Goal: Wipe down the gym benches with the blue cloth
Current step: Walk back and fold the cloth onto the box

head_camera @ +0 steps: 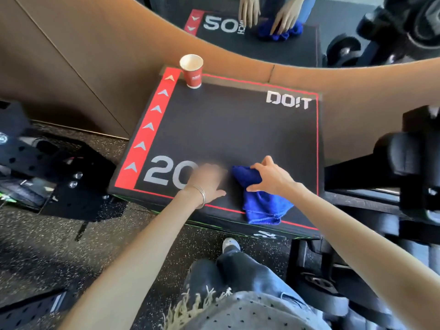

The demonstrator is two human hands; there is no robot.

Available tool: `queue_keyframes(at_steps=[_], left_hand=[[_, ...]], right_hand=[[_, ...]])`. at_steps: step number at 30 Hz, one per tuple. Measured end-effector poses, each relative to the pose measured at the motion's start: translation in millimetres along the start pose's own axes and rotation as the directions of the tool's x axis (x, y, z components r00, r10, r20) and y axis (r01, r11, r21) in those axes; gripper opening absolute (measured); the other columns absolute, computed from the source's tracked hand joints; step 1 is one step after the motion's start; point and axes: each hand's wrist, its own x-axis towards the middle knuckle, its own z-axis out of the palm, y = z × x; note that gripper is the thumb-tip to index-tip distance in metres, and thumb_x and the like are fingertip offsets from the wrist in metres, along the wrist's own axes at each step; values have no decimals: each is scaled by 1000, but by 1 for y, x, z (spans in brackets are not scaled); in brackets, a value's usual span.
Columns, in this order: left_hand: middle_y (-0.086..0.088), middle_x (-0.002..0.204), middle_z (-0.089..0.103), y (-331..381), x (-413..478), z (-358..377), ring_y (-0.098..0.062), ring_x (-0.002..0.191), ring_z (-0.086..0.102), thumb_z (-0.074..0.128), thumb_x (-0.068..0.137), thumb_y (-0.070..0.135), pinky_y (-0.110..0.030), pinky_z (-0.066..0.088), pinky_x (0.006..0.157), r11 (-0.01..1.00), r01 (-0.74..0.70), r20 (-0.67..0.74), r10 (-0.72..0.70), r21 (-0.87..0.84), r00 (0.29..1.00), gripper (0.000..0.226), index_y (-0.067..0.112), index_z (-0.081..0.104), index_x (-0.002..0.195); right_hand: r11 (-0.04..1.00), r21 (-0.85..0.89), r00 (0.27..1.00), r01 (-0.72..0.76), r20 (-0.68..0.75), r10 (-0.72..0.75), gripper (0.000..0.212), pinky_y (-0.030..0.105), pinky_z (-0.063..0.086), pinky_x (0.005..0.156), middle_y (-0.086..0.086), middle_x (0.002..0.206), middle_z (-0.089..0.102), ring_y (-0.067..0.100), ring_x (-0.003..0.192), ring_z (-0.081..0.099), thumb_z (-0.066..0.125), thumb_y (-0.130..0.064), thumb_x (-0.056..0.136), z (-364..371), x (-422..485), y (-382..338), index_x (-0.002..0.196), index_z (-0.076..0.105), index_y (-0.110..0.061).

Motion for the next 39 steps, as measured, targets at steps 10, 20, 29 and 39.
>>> queue_keyframes(at_steps=[10,20,29,39], left_hand=[[1,146,37,6,46,-8,-22,136,30,57,90,35,-34,31,106,985,-137,-48,133,-105,990,59,19,36,142],[0,101,59,-8,61,-16,-21,98,51,63,79,18,-36,45,83,914,-247,8,263,-321,965,20,14,56,96],[6,78,54,-22,52,-32,-21,71,47,62,77,20,-28,38,65,893,-237,66,282,-382,957,19,16,51,92],[2,90,57,-28,66,-50,-23,87,56,60,82,19,-26,39,75,874,-93,73,144,-476,987,28,15,56,110]], right_hand=[[987,161,999,-6,34,1,17,46,45,91,-6,104,60,29,100,53,54,-26,91,-19,23,53,99,68,-29],[950,302,975,-78,224,9,18,31,42,95,-8,95,60,26,103,54,48,-20,93,-21,15,36,104,62,-20],[946,323,970,-40,239,-41,21,30,41,76,-4,95,57,21,87,51,59,-26,90,-29,10,22,108,53,-16],[1000,-7,1000,19,21,-19,21,38,47,77,-2,99,46,24,93,53,64,-32,85,-49,23,20,97,59,-16]])
